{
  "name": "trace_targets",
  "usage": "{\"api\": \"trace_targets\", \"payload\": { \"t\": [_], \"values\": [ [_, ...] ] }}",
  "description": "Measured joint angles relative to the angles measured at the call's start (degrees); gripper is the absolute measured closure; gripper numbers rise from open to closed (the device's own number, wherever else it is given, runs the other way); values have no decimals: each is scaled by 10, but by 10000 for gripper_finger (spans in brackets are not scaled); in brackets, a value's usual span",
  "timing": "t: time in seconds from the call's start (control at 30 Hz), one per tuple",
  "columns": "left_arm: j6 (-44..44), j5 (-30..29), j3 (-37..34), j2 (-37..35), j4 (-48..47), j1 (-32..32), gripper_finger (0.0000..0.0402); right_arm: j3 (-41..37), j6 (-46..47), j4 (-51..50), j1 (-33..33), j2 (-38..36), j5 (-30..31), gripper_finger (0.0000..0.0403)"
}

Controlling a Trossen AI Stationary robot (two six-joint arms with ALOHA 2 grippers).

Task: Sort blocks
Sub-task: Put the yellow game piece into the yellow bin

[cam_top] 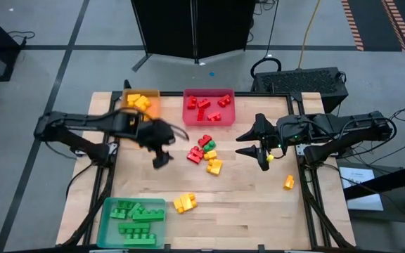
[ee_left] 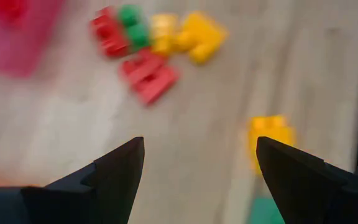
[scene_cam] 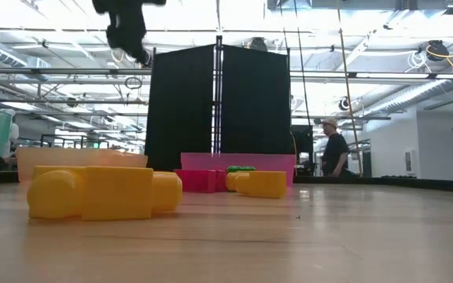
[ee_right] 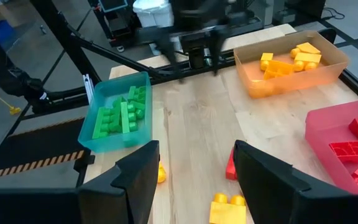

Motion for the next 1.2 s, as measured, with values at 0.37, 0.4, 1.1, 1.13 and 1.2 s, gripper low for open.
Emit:
{"api": "trace_targets", "payload": {
  "t": [0.37,0.4,1.1,1.13,1.2],
  "values": [
    [18,-37,0,67,127,-166,88,0,15,1,0,0,1,202],
    [57,-32,0,75,127,-176,88,0,17,1,0,0,1,202],
    [462,-73,60,265,199,-241,88,0,21,-11,13,0,-5,202],
    [476,-64,68,274,196,-235,88,0,21,-15,16,0,-5,202],
    [503,-47,76,292,191,-226,89,0,17,-19,19,0,-4,202]
  ]
}}
